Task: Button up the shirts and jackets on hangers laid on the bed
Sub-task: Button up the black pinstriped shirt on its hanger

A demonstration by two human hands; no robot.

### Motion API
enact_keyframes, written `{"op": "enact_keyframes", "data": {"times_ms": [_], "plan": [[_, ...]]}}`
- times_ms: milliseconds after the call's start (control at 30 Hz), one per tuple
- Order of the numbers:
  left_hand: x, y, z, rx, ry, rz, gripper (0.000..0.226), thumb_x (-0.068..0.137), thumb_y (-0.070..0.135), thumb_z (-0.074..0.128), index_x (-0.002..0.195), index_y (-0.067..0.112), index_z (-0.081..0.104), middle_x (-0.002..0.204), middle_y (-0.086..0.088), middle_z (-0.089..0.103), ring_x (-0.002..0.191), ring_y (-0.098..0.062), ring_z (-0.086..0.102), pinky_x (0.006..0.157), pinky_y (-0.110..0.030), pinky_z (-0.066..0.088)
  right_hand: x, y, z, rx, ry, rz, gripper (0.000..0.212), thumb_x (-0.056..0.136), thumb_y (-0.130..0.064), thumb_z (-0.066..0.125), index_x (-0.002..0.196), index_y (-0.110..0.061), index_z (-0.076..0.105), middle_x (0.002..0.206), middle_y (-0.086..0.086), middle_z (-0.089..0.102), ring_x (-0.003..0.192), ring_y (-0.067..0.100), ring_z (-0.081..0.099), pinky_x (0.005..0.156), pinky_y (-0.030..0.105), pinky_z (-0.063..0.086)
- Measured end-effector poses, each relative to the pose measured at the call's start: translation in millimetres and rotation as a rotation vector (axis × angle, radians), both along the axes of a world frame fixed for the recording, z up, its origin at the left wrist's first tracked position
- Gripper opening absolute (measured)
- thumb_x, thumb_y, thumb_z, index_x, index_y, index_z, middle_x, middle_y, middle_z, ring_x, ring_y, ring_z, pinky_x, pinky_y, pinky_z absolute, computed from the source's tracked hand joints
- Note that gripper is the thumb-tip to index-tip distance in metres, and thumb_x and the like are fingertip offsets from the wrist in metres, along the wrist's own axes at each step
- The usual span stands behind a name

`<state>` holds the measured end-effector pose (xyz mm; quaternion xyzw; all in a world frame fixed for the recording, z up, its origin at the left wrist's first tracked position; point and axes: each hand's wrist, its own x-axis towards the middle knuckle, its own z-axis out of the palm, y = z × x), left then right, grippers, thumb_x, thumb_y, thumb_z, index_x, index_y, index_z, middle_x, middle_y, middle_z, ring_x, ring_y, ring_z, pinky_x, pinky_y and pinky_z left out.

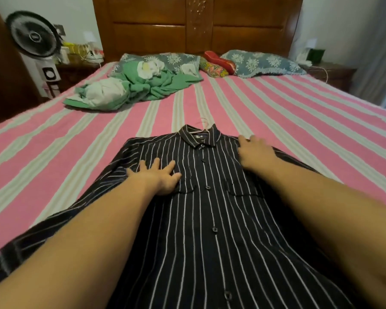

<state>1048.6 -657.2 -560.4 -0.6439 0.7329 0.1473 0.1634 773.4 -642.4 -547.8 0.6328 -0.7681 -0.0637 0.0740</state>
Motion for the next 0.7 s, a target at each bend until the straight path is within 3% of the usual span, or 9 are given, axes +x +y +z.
{"op": "enact_keyframes", "data": {"times_ms": [100, 200, 300, 400, 500, 567, 700], "plan": [[1.1, 67.7, 38.0, 0.143, -0.051, -0.12, 0.076, 0.097, 0.075, 0.024, 0.161, 0.039, 0.004, 0.17, -0.005, -0.004, 0.156, -0.036, 0.004, 0.126, -0.053, 0.003, 35.4, 60.2, 16.7, 0.186, -0.184, 0.094, 0.048, 0.106, -0.037, 0.039, 0.149, -0.016, 0.039, 0.151, 0.022, 0.038, 0.132, 0.042, 0.043, 0.108, 0.049, 0.04], [7.0, 167.9, 74.9, 0.142, 0.15, -0.198, 0.069, 0.101, 0.066, 0.035, 0.161, 0.034, 0.021, 0.169, -0.004, 0.014, 0.155, -0.027, 0.015, 0.126, -0.046, 0.012, 70.3, 142.8, 29.1, 0.25, -0.386, 0.135, 0.062, 0.104, -0.049, 0.04, 0.157, -0.02, 0.027, 0.157, 0.019, 0.034, 0.141, 0.038, 0.039, 0.116, 0.048, 0.035], [27.6, 271.2, 82.2, 0.007, 0.272, -0.288, 0.066, 0.096, 0.067, 0.044, 0.156, 0.043, 0.029, 0.167, 0.0, 0.02, 0.154, -0.025, 0.019, 0.124, -0.053, 0.02, 92.0, 234.7, 43.9, 0.326, -0.48, 0.142, 0.06, 0.102, -0.05, 0.047, 0.154, -0.023, 0.035, 0.155, 0.011, 0.04, 0.138, 0.031, 0.045, 0.114, 0.046, 0.038], [48.4, 345.3, 82.8, -0.098, 0.403, -0.313, 0.05, 0.097, 0.054, 0.055, 0.145, 0.041, 0.047, 0.149, 0.008, 0.044, 0.14, -0.017, 0.035, 0.118, -0.045, 0.033, 105.8, 315.9, 59.1, 0.182, -0.535, 0.149, 0.04, 0.098, -0.047, 0.056, 0.132, -0.026, 0.059, 0.131, 0.003, 0.057, 0.121, 0.024, 0.057, 0.103, 0.04, 0.046], [50.6, 372.3, 72.4, -0.155, 0.523, -0.249, 0.038, 0.097, 0.038, 0.063, 0.135, 0.033, 0.058, 0.127, 0.008, 0.056, 0.124, -0.013, 0.05, 0.109, -0.032, 0.04, 126.3, 377.0, 62.6, 0.061, -0.624, 0.076, 0.022, 0.092, -0.05, 0.063, 0.102, -0.03, 0.063, 0.102, -0.007, 0.057, 0.097, 0.013, 0.058, 0.086, 0.034, 0.049], [44.3, 376.3, 63.9, -0.115, 0.511, -0.188, 0.042, 0.097, 0.039, 0.064, 0.137, 0.029, 0.058, 0.127, 0.005, 0.058, 0.122, -0.015, 0.054, 0.107, -0.033, 0.043, 142.5, 398.7, 60.0, 0.127, -0.637, 0.015, 0.034, 0.086, -0.059, 0.065, 0.104, -0.031, 0.057, 0.101, -0.01, 0.054, 0.094, 0.01, 0.055, 0.082, 0.032, 0.048], [29.9, 365.6, 59.0, -0.039, 0.46, -0.165, 0.043, 0.1, 0.038, 0.059, 0.14, 0.025, 0.056, 0.133, -0.001, 0.06, 0.121, -0.019, 0.058, 0.103, -0.039, 0.048, 154.5, 396.4, 49.1, 0.186, -0.588, -0.102, 0.05, 0.081, -0.065, 0.066, 0.114, -0.029, 0.054, 0.112, -0.007, 0.056, 0.107, 0.016, 0.055, 0.091, 0.038, 0.051]]}}
